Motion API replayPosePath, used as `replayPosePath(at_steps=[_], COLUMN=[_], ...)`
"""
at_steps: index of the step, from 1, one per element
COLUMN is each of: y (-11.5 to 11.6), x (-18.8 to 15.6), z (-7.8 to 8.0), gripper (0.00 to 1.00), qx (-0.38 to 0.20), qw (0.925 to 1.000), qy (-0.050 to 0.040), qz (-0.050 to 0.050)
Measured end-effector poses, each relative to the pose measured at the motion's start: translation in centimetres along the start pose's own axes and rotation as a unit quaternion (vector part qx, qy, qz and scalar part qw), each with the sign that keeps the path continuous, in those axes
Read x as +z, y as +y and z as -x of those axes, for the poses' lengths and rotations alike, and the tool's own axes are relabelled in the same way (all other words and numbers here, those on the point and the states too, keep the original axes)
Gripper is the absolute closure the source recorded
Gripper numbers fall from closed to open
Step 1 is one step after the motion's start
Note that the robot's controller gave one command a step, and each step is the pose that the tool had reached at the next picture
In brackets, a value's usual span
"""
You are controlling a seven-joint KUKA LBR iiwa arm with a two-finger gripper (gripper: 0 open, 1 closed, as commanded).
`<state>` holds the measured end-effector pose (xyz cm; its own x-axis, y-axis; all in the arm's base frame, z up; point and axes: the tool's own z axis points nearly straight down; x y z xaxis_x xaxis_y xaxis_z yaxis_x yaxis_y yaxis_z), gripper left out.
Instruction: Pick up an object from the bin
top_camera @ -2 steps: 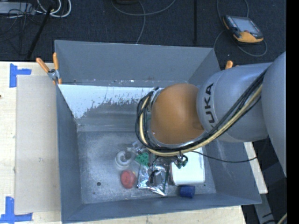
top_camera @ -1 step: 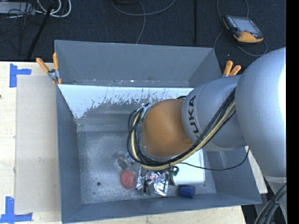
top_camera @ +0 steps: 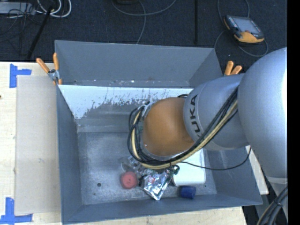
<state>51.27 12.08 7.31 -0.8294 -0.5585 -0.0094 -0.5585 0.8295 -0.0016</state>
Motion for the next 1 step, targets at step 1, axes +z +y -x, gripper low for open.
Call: replayPosePath(at_steps=[1], y=[1.11], x=[-13.86], z=[0.67], gripper=[1.00], qx=[0.001], qw=[1.0000], qy=[0.0005], qz=[0.000])
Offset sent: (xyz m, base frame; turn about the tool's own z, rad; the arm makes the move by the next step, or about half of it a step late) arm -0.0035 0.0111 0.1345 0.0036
